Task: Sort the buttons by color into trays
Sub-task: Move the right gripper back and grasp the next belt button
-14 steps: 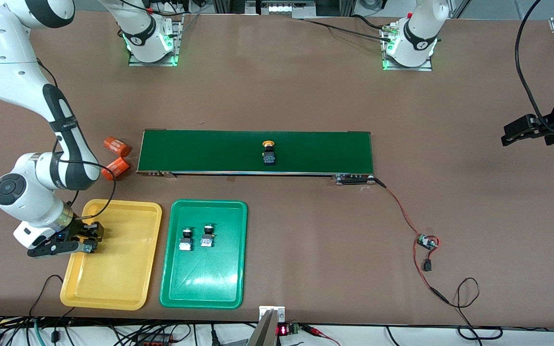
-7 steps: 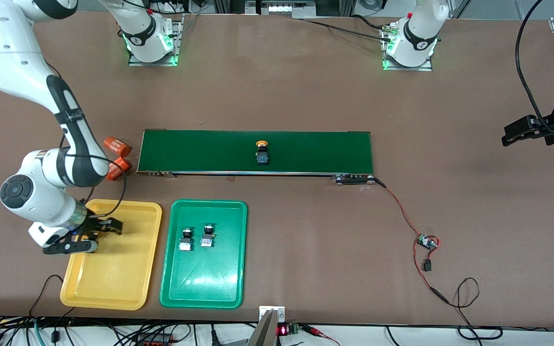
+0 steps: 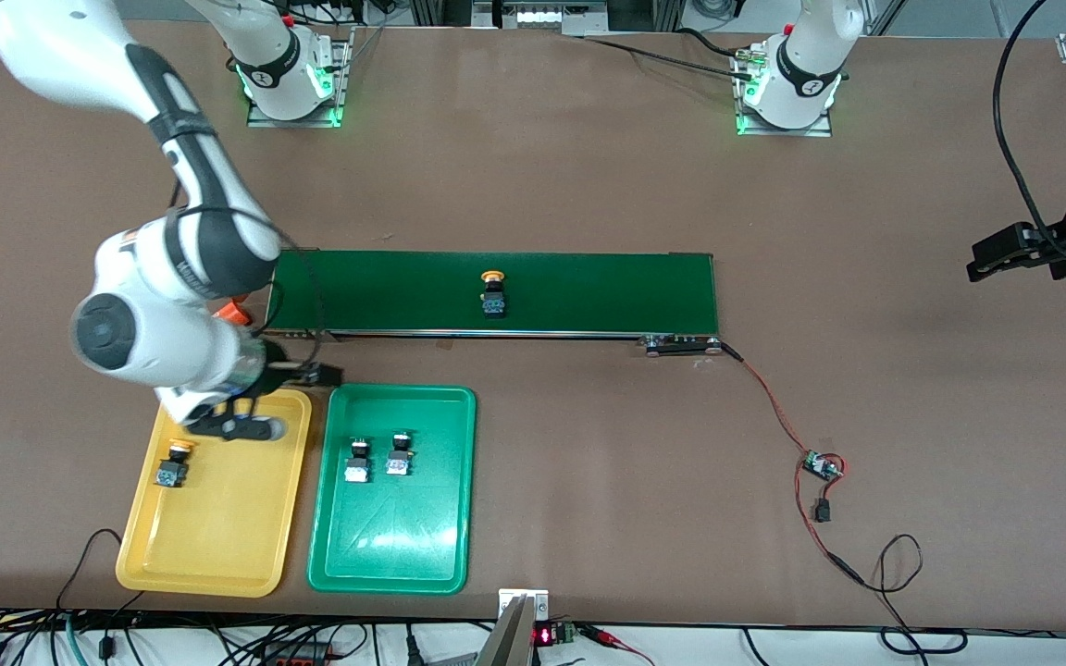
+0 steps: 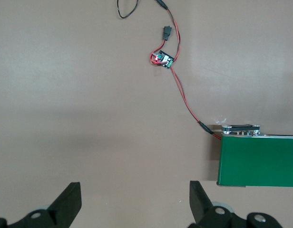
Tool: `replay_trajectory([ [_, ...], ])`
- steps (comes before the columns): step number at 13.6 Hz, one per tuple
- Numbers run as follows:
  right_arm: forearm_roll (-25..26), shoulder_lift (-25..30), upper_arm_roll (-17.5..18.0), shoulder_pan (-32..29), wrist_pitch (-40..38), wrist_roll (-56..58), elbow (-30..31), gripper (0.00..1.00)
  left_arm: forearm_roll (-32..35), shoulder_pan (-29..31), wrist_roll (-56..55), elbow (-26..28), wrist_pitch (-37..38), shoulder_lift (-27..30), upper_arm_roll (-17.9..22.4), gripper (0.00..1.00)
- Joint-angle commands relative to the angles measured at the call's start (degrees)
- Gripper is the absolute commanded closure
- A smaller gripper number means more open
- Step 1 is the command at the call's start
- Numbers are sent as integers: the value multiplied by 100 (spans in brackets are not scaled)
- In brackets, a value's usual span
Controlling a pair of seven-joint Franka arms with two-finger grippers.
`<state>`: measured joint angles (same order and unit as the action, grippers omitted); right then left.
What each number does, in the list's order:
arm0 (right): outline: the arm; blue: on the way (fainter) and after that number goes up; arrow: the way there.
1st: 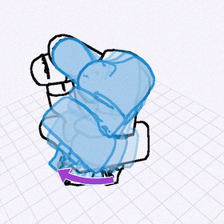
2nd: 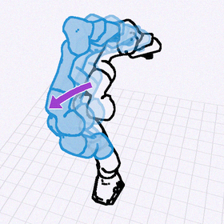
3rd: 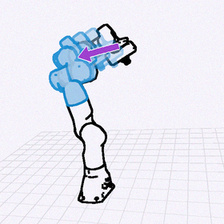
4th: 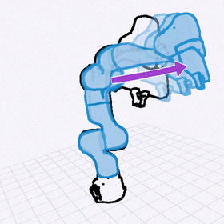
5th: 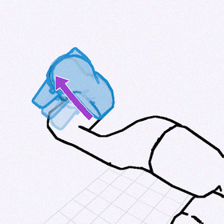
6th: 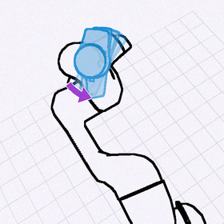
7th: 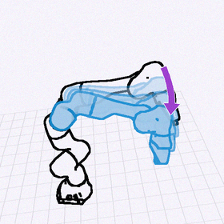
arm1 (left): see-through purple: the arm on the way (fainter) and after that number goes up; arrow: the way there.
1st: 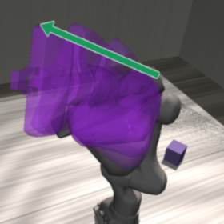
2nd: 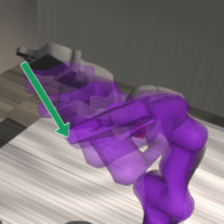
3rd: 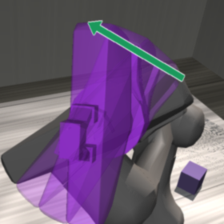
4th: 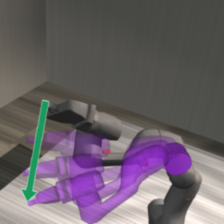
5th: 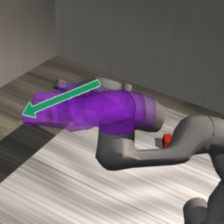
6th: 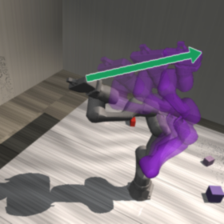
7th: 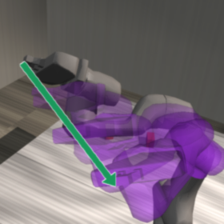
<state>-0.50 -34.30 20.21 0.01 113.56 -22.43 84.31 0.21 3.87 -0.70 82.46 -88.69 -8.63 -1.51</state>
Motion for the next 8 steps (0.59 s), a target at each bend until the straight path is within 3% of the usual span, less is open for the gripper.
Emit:
replay_trajectory([
  [1,-99,178,237,226,61,-542,410,0,-30,96,122,69,-70,19,2,0],
  [8,-3,608,247,1185,1141,-1483,1543,0,-30,105,122,69,-140,19,2,0],
])
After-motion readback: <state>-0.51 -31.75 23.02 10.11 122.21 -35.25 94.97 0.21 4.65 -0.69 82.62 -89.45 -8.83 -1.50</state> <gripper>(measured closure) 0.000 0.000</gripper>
